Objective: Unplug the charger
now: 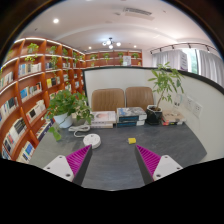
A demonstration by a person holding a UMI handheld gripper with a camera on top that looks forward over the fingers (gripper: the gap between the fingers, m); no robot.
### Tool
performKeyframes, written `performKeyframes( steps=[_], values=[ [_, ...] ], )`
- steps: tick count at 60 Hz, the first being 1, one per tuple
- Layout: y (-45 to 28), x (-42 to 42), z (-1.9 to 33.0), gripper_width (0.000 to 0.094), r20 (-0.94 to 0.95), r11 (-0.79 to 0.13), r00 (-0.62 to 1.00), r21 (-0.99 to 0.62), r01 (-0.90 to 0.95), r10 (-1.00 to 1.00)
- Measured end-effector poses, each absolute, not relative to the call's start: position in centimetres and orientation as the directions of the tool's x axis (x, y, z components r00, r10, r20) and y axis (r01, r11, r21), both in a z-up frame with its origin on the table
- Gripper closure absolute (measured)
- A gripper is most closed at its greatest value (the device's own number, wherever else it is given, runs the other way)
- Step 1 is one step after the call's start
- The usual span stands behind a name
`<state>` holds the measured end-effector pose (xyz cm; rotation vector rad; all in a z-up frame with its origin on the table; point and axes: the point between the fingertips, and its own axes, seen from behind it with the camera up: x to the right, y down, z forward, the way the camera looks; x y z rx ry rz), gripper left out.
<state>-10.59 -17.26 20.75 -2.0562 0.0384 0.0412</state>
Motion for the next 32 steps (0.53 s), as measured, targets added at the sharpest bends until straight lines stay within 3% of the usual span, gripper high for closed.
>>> performKeyframes(
  steps=[32],
  values=[
    [-22.0,-12.7,19.9,0.0076,-0.037,-0.466,0.999,-0.884,-0.038,-0.010]
  ],
)
